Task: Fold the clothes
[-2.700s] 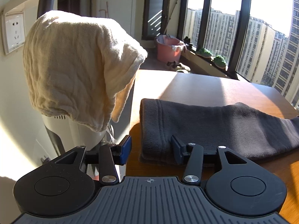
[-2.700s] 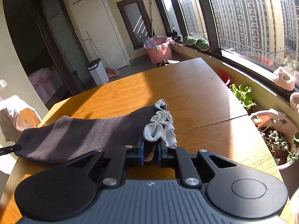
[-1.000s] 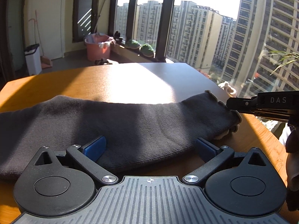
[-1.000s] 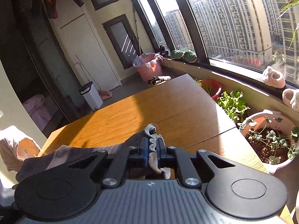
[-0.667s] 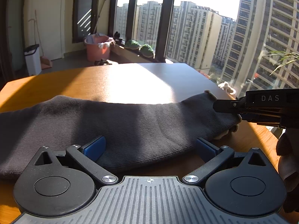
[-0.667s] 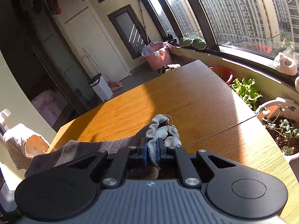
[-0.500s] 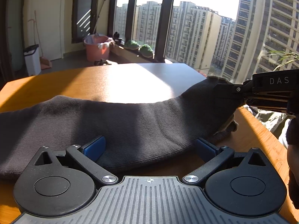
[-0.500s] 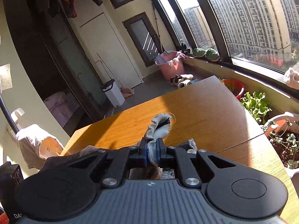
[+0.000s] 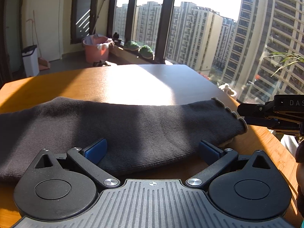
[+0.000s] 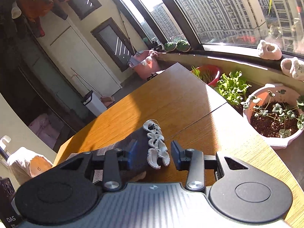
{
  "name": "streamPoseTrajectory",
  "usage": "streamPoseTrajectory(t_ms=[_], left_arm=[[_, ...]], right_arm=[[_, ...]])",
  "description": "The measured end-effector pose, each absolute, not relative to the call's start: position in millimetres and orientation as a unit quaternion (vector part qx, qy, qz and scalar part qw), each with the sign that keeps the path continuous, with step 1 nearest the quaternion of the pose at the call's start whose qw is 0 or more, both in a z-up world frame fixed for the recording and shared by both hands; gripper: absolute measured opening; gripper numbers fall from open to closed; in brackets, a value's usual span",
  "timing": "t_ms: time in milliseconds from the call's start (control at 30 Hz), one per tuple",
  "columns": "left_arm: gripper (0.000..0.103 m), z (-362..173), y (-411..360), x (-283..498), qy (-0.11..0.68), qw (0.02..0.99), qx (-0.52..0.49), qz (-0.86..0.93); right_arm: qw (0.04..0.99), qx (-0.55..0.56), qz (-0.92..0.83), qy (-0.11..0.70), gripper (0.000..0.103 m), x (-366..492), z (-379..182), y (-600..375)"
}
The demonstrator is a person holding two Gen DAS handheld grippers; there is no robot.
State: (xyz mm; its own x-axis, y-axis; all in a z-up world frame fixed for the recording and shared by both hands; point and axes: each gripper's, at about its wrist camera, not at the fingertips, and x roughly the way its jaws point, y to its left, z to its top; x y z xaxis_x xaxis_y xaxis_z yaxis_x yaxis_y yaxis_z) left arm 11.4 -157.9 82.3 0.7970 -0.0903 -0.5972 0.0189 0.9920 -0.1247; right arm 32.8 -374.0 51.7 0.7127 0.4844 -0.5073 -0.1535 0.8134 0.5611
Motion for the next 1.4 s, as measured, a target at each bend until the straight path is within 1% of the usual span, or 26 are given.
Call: streamPoseTrajectory(t_ms=[100, 133, 167, 200, 233, 267, 333, 367, 433, 500, 633, 700, 733, 767, 800, 833, 867, 1167, 1200, 1233, 1267, 1333, 1400], left_arm=[[0.103, 82.4, -158.4, 10.6, 0.317, 0.946, -0.059, -0.032], [0.103, 82.7, -159.1, 10.1, 0.317, 0.946, -0.061, -0.034], [0.103, 83.1, -157.5, 9.8, 0.316, 0.946, -0.065, -0.037], [0.103, 83.9, -154.7, 9.8, 0.316, 0.945, -0.072, -0.041], [0.103, 85.8, -151.1, 10.3, 0.319, 0.943, -0.079, -0.048], [0.102, 89.9, -145.7, 11.3, 0.322, 0.941, -0.091, -0.057], [0.089, 101.1, -131.9, 14.5, 0.325, 0.935, -0.123, -0.072], [0.077, 108.3, -123.2, 17.1, 0.323, 0.932, -0.145, -0.076], [0.075, 122.1, -108.4, 23.0, 0.318, 0.928, -0.177, -0.076], [0.071, 132.8, -105.1, 27.7, 0.307, 0.935, -0.165, -0.067], [0.068, 137.3, -115.2, 37.1, 0.304, 0.939, -0.139, -0.078], [0.064, 126.3, -123.2, 43.4, 0.319, 0.937, -0.121, -0.077], [0.062, 118.9, -126.6, 47.1, 0.328, 0.936, -0.109, -0.070], [0.059, 110.9, -128.4, 49.9, 0.336, 0.935, -0.100, -0.063], [0.059, 102.7, -129.6, 52.2, 0.343, 0.933, -0.092, -0.057], [0.059, 97.9, -128.3, 53.0, 0.344, 0.932, -0.094, -0.056], [0.060, 94.0, -126.3, 53.3, 0.343, 0.932, -0.098, -0.056], [0.059, 90.9, -130.2, 47.9, 0.336, 0.937, -0.078, -0.058], [0.060, 90.3, -130.1, 47.3, 0.335, 0.937, -0.081, -0.059], [0.060, 89.8, -129.1, 46.8, 0.334, 0.937, -0.084, -0.061], [0.061, 89.5, -127.1, 46.5, 0.334, 0.936, -0.089, -0.064], [0.062, 89.0, -121.6, 46.9, 0.333, 0.935, -0.101, -0.071], [0.062, 88.5, -114.5, 49.1, 0.334, 0.932, -0.117, -0.079]], right_arm=[[0.879, 0.283, 0.183, 0.338, 0.037, 37.6, 36.0, -371.6], [0.876, 0.287, 0.189, 0.339, 0.033, 40.2, 34.1, -368.8], [0.874, 0.284, 0.193, 0.344, 0.020, 43.3, 34.2, -364.4], [0.876, 0.277, 0.196, 0.344, 0.014, 45.1, 36.5, -359.3], [0.885, 0.256, 0.200, 0.333, 0.014, 43.7, 43.1, -352.5], [0.902, 0.212, 0.209, 0.314, 0.013, 39.3, 54.3, -341.0], [0.921, 0.128, 0.232, 0.284, 0.013, 28.7, 72.7, -317.1], [0.925, 0.091, 0.246, 0.276, 0.013, 23.0, 79.3, -304.0], [0.924, 0.016, 0.271, 0.269, 0.013, 11.2, 85.9, -274.4], [0.920, -0.035, 0.283, 0.269, 0.014, 4.1, 83.6, -253.2], [0.920, -0.064, 0.284, 0.264, 0.014, -2.1, 79.2, -237.7], [0.919, -0.061, 0.287, 0.264, 0.015, -3.9, 81.8, -240.9], [0.916, -0.055, 0.293, 0.268, 0.020, -4.5, 84.1, -244.4], [0.914, -0.048, 0.297, 0.273, 0.027, -4.8, 85.9, -248.9], [0.912, -0.039, 0.299, 0.278, 0.031, -4.8, 86.4, -255.8], [0.913, -0.027, 0.298, 0.278, 0.038, -5.3, 86.4, -263.8], [0.915, -0.014, 0.292, 0.279, 0.043, -5.7, 85.7, -272.6], [0.927, 0.097, 0.181, 0.313, 0.044, 26.2, 61.1, -320.3], [0.923, 0.107, 0.183, 0.320, 0.041, 29.2, 58.0, -322.7], [0.921, 0.115, 0.188, 0.321, 0.027, 30.9, 56.7, -323.7], [0.922, 0.116, 0.197, 0.314, 0.010, 30.3, 59.0, -322.0], [0.923, 0.114, 0.217, 0.295, 0.010, 28.0, 65.0, -317.4], [0.924, 0.086, 0.256, 0.269, 0.010, 18.2, 78.1, -302.2]])
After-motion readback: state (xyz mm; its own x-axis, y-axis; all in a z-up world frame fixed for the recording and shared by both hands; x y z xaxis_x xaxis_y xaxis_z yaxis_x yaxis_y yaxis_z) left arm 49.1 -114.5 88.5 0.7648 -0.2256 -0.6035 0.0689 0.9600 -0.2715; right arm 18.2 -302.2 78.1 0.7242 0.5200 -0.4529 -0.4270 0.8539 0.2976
